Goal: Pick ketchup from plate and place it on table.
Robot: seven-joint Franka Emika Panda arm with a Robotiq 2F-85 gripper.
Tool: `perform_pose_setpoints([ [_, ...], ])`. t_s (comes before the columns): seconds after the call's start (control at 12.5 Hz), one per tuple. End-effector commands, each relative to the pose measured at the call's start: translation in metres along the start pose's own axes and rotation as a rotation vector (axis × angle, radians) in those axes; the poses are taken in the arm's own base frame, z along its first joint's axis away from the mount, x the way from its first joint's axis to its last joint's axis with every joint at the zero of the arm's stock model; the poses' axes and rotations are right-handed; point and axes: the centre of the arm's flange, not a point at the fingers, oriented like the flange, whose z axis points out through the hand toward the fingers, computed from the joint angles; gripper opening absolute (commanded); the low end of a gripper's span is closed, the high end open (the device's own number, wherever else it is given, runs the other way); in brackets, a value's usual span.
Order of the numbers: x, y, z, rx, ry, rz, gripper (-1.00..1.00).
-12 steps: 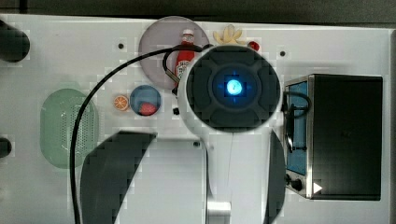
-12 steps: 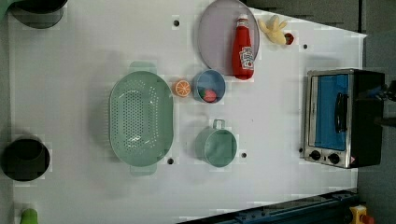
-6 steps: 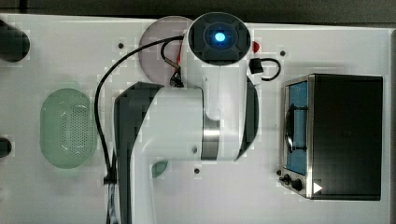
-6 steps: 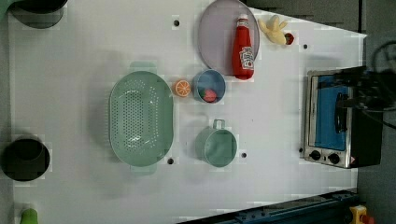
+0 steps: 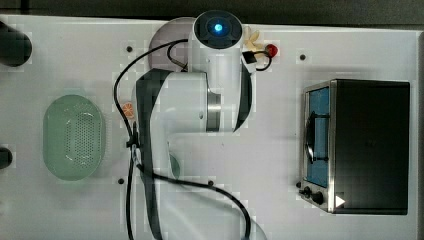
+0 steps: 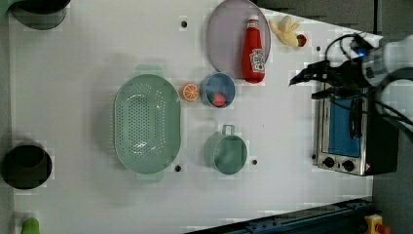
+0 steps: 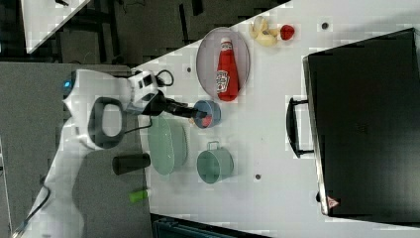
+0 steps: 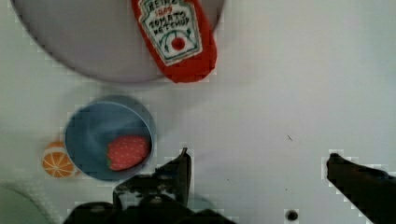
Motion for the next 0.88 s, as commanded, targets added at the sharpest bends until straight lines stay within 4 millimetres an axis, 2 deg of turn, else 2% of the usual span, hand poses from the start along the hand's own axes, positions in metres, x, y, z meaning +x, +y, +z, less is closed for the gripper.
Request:
perform_pose_setpoints([
  [0.08,0.01,-0.025,-0.007,0.031,0.108,-0.188,1.0],
  [0.56,0.043,-0.035,0.062,0.008,0.195,-0.309,1.0],
  [0.88,0.057,-0.044,0.105,0.023,0.252,-0.36,1.0],
])
